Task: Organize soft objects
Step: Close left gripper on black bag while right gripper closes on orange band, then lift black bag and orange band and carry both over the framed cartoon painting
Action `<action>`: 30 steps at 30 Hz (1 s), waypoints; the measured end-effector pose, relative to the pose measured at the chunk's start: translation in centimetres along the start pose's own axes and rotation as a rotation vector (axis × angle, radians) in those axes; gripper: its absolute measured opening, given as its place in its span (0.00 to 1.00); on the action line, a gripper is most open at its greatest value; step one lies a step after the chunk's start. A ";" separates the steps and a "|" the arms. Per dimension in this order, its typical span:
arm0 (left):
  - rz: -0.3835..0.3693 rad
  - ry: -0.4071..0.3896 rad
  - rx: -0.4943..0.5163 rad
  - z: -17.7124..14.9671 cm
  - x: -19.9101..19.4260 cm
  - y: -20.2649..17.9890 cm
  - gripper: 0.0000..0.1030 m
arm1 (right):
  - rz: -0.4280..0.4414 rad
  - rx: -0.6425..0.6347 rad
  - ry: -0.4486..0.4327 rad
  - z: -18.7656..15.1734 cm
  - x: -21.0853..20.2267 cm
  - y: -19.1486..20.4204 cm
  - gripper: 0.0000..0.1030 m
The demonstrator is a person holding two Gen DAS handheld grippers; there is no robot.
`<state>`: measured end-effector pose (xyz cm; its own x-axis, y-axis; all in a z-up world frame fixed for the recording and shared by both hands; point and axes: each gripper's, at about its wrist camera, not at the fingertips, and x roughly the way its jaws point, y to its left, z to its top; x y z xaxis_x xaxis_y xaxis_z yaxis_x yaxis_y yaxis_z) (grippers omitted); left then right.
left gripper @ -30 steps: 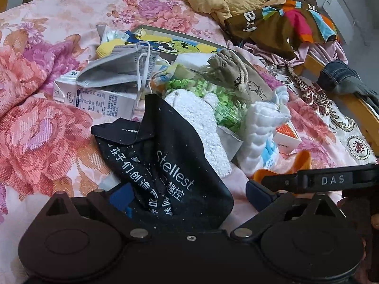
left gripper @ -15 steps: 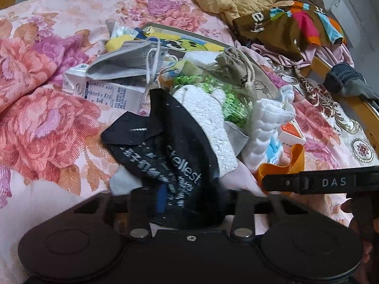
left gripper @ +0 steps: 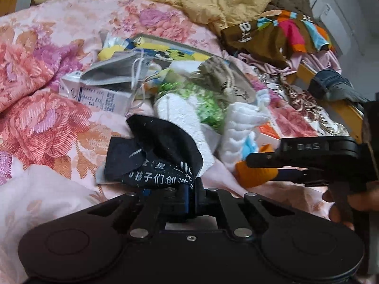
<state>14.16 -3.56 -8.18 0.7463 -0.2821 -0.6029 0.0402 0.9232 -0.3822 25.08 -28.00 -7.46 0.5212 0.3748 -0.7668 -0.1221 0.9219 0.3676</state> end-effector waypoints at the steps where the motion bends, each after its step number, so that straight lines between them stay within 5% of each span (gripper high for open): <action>1: -0.002 -0.003 0.000 0.0 -0.2 -0.2 0.03 | -0.002 -0.001 -0.004 0.0 0.0 0.0 0.56; 12: -0.019 -0.031 0.048 -0.3 -2.9 -2.5 0.03 | -0.032 0.007 -0.058 -0.3 -1.2 -0.1 0.40; 16: -0.022 -0.057 0.049 0.0 -4.0 -3.0 0.03 | -0.038 0.005 -0.105 -0.3 -2.0 -0.2 0.12; 30: -0.038 -0.123 0.052 1.9 -5.9 -4.1 0.03 | -0.066 -0.147 -0.217 -1.0 -4.0 2.4 0.12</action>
<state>10.91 -5.20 -1.72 0.8193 -0.2861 -0.4968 0.1024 0.9257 -0.3642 21.86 -27.18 -4.08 0.6993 0.2986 -0.6495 -0.1953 0.9538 0.2281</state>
